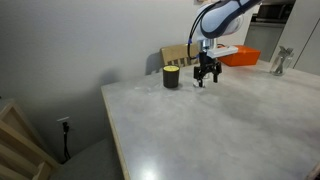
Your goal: Put the silver lid on top of the silver vessel on the table
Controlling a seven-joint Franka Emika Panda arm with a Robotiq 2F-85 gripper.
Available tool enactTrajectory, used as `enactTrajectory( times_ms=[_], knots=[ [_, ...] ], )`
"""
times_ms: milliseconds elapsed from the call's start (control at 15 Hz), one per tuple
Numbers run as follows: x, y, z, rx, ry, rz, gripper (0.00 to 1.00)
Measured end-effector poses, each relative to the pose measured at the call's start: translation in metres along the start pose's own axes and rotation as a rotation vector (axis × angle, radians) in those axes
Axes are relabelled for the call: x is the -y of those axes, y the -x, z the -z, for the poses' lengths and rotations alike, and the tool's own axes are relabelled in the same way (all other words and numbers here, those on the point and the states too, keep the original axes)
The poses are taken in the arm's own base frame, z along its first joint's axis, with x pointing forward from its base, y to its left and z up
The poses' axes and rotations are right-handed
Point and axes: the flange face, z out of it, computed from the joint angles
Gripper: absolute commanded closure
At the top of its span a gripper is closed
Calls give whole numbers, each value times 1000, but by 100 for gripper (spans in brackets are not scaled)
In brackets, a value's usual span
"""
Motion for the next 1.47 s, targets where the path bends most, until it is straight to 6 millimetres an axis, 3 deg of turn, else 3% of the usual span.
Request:
enactTrajectory(
  times_ms=[200, 600, 1467],
  knots=[
    [-4, -8, 4, -47, -10, -26, 0],
    [6, -21, 12, -126, -27, -42, 0],
    [26, -35, -11, -169, 59, -64, 0]
  ],
)
